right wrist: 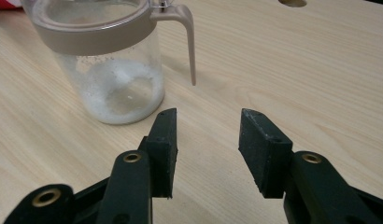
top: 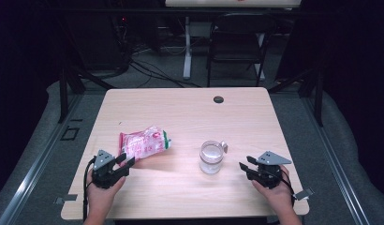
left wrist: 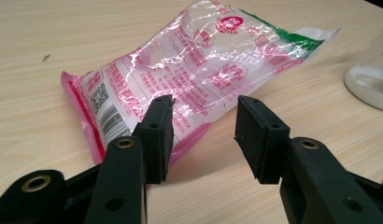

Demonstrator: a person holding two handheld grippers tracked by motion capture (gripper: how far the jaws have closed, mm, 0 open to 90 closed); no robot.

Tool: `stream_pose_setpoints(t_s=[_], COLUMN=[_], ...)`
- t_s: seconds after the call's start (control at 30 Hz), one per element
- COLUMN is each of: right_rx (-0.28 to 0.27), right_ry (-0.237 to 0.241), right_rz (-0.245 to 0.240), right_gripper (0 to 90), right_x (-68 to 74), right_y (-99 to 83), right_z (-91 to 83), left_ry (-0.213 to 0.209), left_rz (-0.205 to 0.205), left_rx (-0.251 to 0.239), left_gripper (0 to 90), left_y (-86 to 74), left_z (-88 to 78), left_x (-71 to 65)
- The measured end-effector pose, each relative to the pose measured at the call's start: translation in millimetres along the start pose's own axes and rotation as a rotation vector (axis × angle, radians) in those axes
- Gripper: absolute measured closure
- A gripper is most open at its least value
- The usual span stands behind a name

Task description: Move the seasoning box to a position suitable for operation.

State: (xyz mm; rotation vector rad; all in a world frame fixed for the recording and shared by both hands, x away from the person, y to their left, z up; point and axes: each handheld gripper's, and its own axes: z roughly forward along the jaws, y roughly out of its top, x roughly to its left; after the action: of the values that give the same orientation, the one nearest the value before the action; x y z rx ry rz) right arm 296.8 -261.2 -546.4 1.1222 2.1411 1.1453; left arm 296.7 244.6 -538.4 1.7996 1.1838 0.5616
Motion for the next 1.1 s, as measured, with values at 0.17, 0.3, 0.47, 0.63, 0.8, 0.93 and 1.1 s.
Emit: stream_pose_setpoints(t_s=[0.17, 0.3, 0.47, 0.63, 0.8, 0.93, 1.1], right_rx=[-0.029, -0.041, -0.014, 0.001, 0.026, 0.025, 0.036], right_ry=[-0.028, -0.005, 0.027, 0.059, 0.062, 0.072, 0.080], right_rz=[0.036, 0.053, 0.018, -0.002, 0.009, 0.031, 0.015], right_gripper=[61.8, 64.5, 66.3, 68.5, 69.3, 71.6, 72.7], right_x=[-4.3, -9.6, -11.5, -7.5, -7.0, -8.5, -4.9], right_y=[2.0, 3.9, 9.8, 17.8, 21.5, 25.4, 28.5], right_z=[1.3, 7.4, 24.0, 38.4, 55.3, 63.3, 70.9], left_ry=[-0.007, -0.001, 0.010, 0.032, 0.065, 0.059, 0.067], left_rz=[0.001, 0.015, 0.010, -0.003, -0.026, -0.047, -0.066], left_rx=[-0.016, 0.002, 0.005, 0.003, -0.003, -0.007, 0.001], left_gripper=[58.1, 58.0, 57.3, 56.1, 54.4, 54.9, 55.4], left_y=[0.9, 0.5, -5.1, -11.9, -17.6, -19.2, -23.3], left_z=[-0.4, 0.5, -7.4, -18.1, -28.2, -32.4, -36.4], left_x=[-2.1, -3.6, -1.5, 0.1, 0.4, 1.0, 3.2])
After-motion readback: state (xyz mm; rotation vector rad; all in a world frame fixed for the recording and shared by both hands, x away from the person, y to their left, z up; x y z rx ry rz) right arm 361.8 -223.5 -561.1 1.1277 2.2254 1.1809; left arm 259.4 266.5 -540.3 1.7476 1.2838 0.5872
